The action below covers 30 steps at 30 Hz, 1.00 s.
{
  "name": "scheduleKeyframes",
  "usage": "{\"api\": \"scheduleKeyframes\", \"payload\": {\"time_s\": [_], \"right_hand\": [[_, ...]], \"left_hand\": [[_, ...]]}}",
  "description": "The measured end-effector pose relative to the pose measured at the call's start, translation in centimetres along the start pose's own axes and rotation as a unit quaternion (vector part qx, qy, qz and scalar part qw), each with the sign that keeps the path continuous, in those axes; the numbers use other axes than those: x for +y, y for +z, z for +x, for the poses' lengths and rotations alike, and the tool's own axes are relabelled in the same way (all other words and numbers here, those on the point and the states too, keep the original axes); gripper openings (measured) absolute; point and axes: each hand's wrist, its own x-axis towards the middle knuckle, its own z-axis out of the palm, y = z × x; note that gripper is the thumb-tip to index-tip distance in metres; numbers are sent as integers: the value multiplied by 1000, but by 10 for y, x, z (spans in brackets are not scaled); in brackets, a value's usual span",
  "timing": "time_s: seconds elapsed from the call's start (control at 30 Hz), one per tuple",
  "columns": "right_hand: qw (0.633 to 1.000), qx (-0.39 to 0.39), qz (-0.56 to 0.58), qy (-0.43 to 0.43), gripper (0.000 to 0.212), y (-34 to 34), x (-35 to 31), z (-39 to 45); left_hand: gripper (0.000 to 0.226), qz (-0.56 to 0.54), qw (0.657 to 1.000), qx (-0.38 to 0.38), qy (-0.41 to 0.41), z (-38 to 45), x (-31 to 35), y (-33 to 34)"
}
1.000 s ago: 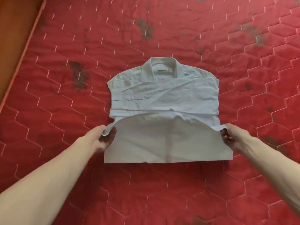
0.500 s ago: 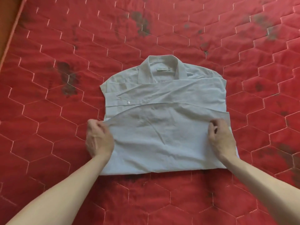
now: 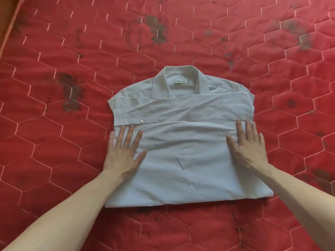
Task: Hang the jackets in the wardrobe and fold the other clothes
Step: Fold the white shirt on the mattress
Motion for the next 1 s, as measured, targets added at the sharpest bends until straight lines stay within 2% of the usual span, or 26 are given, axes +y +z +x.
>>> {"api": "scheduleKeyframes", "payload": {"time_s": [0.1,0.17,0.27,0.33,0.4,0.6,0.77,0.9,1.0], "right_hand": [[1000,9,-1,-6,78,0,0,-2],[997,58,-34,-24,75,0,-3,-10],[983,118,-51,-128,71,13,-7,-34],[970,113,-48,-212,67,29,-3,-56],[966,81,-50,-242,65,43,9,-78],[994,27,-14,-108,74,60,34,-128],[976,4,-94,-199,88,41,57,-137],[951,32,-166,-258,74,25,62,-137],[945,8,-192,-266,84,21,62,-136]], "left_hand": [[77,19,999,13,22,1,-5,-6],[74,3,998,34,45,-7,6,-8],[71,-32,993,46,104,-33,32,-3],[72,-34,987,36,155,-56,46,6],[74,-31,982,25,186,-77,55,13],[79,-28,981,11,194,-127,46,24],[60,25,976,35,212,-144,21,20],[72,65,979,25,193,-144,15,6],[71,52,990,35,129,-139,27,-1]]}}
